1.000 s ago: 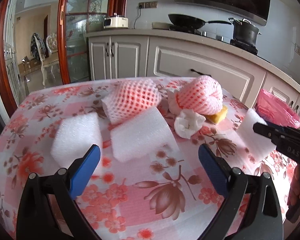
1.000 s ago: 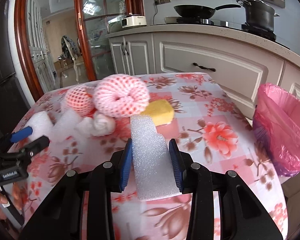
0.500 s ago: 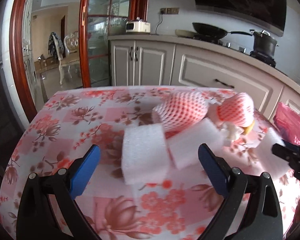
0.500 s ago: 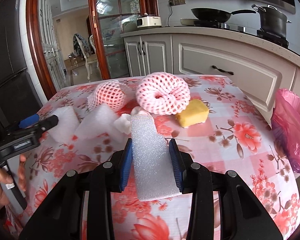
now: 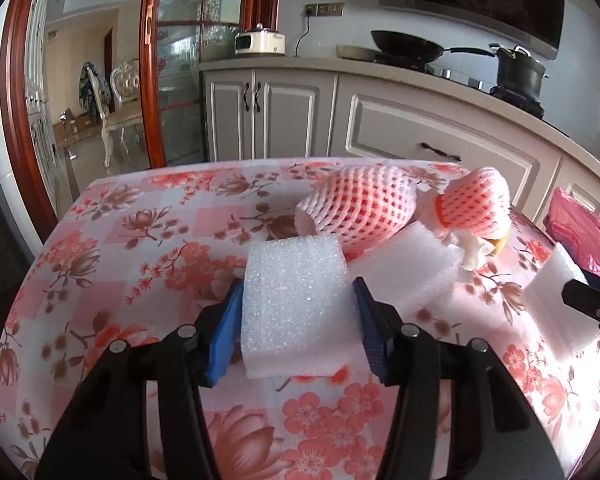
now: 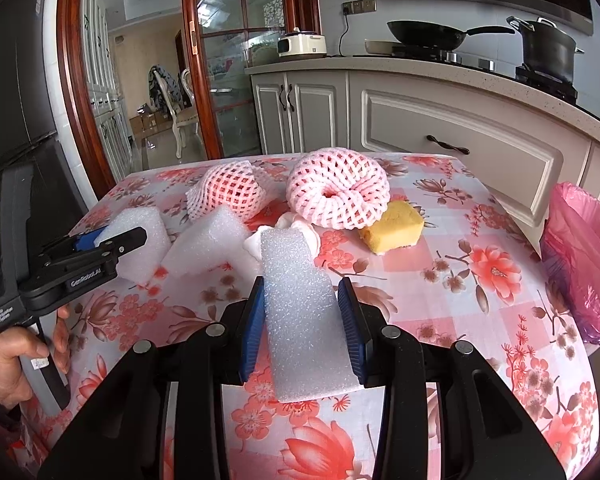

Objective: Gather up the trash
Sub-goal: 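Grasp a white foam block with the right tool while the left tool grasps another foam block, then carry both foam blocks over the wastebasket and open both tools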

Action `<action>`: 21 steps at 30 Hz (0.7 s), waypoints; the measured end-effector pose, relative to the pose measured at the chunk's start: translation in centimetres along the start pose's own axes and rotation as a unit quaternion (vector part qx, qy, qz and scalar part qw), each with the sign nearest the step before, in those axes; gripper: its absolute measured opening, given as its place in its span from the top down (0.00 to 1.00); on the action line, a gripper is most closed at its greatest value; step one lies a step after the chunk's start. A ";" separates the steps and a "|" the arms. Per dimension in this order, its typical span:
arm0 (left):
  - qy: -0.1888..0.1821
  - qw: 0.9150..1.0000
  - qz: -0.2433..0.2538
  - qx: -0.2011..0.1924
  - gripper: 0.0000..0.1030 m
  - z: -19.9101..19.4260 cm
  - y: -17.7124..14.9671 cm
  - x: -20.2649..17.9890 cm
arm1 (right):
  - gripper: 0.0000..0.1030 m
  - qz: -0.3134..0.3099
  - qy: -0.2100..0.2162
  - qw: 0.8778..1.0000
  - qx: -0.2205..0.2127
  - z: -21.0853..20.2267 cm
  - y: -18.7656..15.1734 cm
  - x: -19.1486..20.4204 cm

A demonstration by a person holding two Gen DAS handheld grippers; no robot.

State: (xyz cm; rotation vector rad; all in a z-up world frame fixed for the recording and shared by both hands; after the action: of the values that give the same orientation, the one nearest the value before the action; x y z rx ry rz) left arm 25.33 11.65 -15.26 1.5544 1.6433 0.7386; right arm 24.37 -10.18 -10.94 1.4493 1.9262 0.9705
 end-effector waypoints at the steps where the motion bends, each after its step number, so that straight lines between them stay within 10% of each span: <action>1: -0.001 1.000 0.001 -0.005 0.50 -0.4 0.0 -0.2 | 0.65 0.002 0.000 1.000 -0.002 -0.1 0.0 -0.1; 21: -0.044 0.989 0.072 -0.118 0.50 -8.9 1.1 -9.2 | 0.65 0.055 -0.019 0.994 -0.093 -6.2 -0.1 -2.1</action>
State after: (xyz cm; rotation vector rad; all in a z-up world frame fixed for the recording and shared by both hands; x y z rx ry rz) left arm 18.53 3.34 -8.20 1.5232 1.3375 0.8933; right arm 20.12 -13.63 -7.33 1.4651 1.6952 1.1320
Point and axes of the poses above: each gripper's, at about its wrist camera, not at the fingertips, and z roughly the way its jaws point, x to its left, y to its top, the point moved 3 cm from there along z, roughly the way its jaws point, and after that the axes turned 8 degrees about -y, right-handed, at the moved point
